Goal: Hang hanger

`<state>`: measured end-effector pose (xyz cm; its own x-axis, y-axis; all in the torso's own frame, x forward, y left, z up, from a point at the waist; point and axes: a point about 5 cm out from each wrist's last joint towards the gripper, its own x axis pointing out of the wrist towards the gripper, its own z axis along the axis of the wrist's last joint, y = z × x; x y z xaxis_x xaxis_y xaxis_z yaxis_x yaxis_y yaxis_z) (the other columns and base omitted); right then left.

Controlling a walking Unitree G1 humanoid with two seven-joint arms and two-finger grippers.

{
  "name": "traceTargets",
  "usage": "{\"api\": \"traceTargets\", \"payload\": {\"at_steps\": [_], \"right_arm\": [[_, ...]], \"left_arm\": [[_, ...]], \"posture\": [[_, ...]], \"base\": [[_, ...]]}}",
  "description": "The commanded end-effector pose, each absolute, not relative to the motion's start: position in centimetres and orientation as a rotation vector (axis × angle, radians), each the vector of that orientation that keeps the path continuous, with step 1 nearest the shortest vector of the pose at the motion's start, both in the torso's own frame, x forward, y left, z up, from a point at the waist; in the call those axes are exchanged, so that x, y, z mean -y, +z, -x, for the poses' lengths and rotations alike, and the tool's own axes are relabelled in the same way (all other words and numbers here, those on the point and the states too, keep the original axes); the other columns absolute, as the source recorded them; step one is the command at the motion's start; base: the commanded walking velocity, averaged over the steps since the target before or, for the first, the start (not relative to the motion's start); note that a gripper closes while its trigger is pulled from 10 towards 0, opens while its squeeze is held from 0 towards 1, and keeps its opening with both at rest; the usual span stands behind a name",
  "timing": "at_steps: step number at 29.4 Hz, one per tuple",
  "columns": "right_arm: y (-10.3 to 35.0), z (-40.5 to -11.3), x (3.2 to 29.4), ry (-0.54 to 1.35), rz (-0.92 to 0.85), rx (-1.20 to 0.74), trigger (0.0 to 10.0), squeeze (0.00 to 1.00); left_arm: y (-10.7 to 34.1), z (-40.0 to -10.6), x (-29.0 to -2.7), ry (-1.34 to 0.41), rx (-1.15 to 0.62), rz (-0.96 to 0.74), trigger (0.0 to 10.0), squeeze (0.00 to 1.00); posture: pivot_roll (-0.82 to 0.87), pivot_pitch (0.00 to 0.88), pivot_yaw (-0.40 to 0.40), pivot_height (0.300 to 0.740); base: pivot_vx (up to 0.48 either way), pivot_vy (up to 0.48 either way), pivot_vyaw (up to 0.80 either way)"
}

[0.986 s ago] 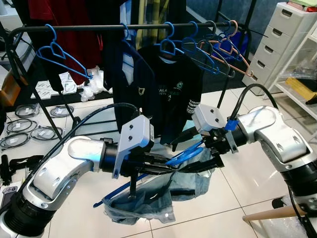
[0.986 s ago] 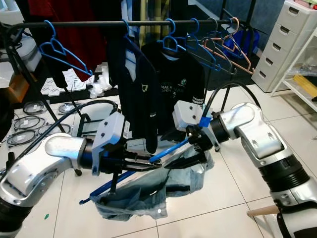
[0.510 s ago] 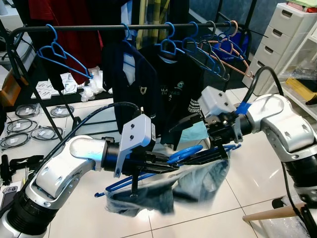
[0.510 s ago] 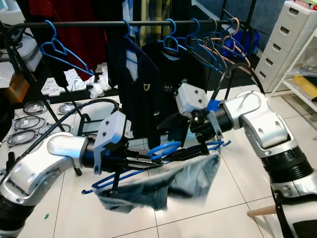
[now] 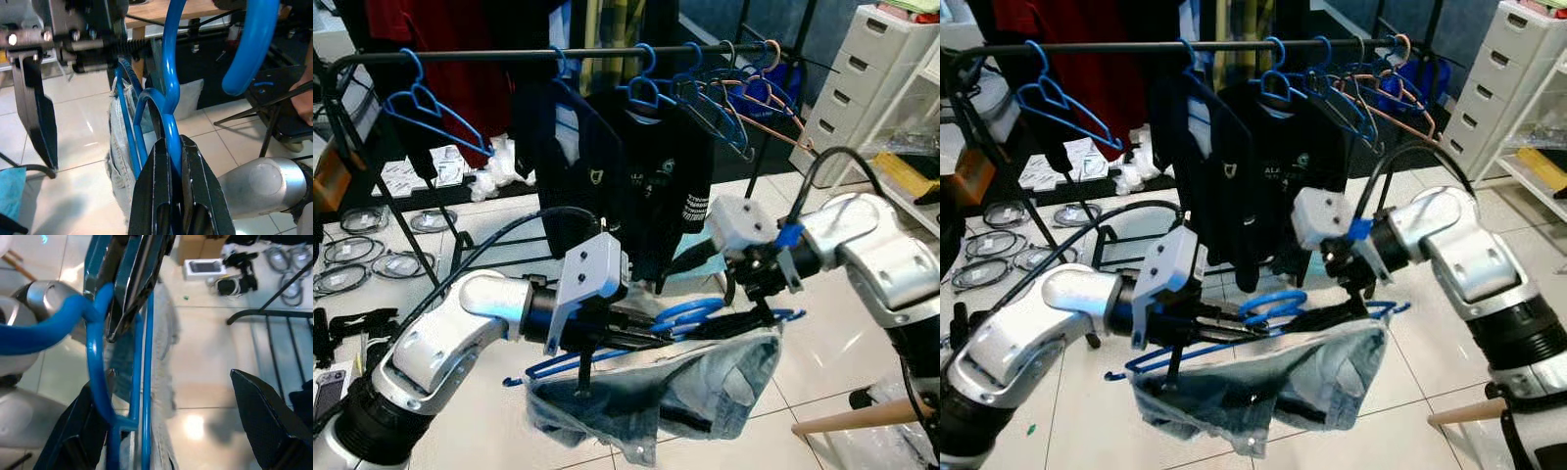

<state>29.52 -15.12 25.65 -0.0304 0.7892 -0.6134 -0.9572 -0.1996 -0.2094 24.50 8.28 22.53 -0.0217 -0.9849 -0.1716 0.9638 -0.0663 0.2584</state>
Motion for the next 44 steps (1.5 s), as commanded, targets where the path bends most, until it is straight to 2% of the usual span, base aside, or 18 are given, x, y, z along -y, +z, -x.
{"api": "traceTargets", "payload": {"at_steps": [1,7,12,14,27,44], "right_arm": [[26.0,-29.3,14.6,1.646,0.778,-0.291,10.0,0.00],[26.1,-29.2,12.7,1.739,0.821,-0.263,10.0,0.00],[25.5,-28.8,12.4,1.768,0.832,-0.292,10.0,0.00],[25.1,-28.7,12.4,1.773,0.837,-0.307,0.0,0.00],[24.1,-28.5,13.0,1.758,0.882,-0.388,0.0,0.00],[23.9,-28.9,13.2,1.687,0.874,-0.358,0.0,0.00]], "left_arm": [[22.9,-24.2,-7.9,-1.625,0.114,-0.354,0.0,0.00],[22.7,-24.0,-7.6,-1.641,0.118,-0.347,0.0,0.00],[22.8,-23.9,-7.5,-1.641,0.124,-0.340,0.0,0.00],[22.8,-23.9,-7.5,-1.639,0.125,-0.340,0.0,0.00],[23.0,-24.2,-7.6,-1.628,0.128,-0.344,0.0,0.00],[22.9,-24.4,-7.8,-1.616,0.123,-0.357,0.0,0.00]], "posture": [[-0.08,0.097,0.021,0.740],[-0.08,0.089,0.014,0.740],[-0.08,0.088,0.011,0.740],[-0.08,0.086,0.013,0.740],[-0.09,0.091,0.018,0.740],[-0.08,0.092,0.021,0.740]], "base": [[0.000,0.000,0.00],[0.000,0.000,0.00],[0.000,0.000,0.00],[0.000,0.000,0.00],[0.000,0.000,0.00],[0.000,0.000,0.00]]}}
